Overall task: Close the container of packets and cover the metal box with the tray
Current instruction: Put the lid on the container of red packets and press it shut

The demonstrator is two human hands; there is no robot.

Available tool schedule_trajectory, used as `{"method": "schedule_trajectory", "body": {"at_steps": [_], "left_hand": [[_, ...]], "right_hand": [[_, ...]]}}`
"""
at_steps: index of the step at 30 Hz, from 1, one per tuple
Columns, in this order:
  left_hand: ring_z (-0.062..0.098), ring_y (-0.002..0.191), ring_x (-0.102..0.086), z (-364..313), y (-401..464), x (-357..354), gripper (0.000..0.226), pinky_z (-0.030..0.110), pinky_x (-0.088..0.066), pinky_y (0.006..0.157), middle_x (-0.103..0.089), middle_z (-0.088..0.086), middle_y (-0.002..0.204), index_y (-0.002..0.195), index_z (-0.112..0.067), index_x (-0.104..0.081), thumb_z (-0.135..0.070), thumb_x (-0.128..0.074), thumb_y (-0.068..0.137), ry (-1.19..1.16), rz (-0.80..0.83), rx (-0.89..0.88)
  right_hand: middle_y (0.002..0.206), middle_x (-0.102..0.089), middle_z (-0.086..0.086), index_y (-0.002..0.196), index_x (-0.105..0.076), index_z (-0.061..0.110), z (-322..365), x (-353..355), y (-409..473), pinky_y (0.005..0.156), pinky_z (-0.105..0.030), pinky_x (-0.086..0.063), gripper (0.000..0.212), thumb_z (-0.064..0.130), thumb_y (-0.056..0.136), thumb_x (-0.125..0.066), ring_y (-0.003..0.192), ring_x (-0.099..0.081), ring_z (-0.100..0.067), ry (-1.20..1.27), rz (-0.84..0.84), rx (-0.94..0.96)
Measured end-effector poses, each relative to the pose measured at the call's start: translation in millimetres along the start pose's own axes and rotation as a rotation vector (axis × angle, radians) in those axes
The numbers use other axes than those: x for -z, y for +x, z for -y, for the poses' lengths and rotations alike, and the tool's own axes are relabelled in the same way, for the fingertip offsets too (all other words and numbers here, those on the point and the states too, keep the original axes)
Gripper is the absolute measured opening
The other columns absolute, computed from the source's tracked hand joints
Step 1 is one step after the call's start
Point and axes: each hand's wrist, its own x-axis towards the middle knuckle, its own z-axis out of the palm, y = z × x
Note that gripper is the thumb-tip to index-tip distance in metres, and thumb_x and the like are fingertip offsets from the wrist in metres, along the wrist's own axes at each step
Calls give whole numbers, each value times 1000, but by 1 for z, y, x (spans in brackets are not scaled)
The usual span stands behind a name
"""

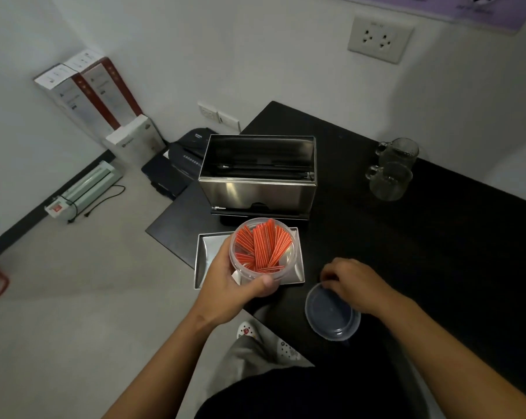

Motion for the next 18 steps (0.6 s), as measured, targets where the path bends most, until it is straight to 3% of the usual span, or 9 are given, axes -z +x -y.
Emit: {"method": "schedule_trajectory", "body": {"at_steps": [4, 7, 10, 14, 18], "left_hand": [[5, 124, -65, -1, -1, 9, 82, 16, -54, 96, -67, -25, 130, 143, -47, -47, -62, -86, 72, -22, 19, 9], [9, 124, -66, -4, 0, 15, 93, 19, -56, 97, -68, -21, 130, 148, -28, -48, -66, -84, 71, -39, 9, -10], [6, 125, -65, -9, 0, 20, 95, 16, -53, 97, -68, -23, 129, 148, -29, -48, -77, -77, 71, -64, -20, -30], [12, 125, -66, -15, 2, 25, 106, 18, -54, 97, -70, -8, 132, 149, -16, -50, -86, -69, 72, -103, -68, -38], [8, 122, -67, -22, 7, 28, 90, 14, -52, 96, -71, -20, 127, 143, -21, -54, -84, -64, 79, -123, -73, -82]], "right_hand": [[96, -70, 12, 96, -66, 39, 6, 35, -13, 80, -30, -57, 6, 34, 98, -64, 87, -67, -2, 152, -8, 15], [97, -71, 15, 108, -69, 40, 21, 67, -26, 81, -23, -57, 13, 33, 98, -66, 90, -67, 4, 274, -133, 60], [104, -68, 15, 119, -71, 37, 41, 97, -37, 83, -26, -57, 22, 34, 97, -67, 96, -66, 0, 357, -285, 98], [104, -62, 12, 129, -69, 33, 71, 115, -43, 86, -33, -54, 31, 37, 99, -62, 97, -62, -5, 357, -487, 149], [105, -60, 14, 128, -70, 28, 104, 116, -42, 83, -22, -49, 31, 32, 98, -65, 97, -61, -1, 484, -633, 253]]}}
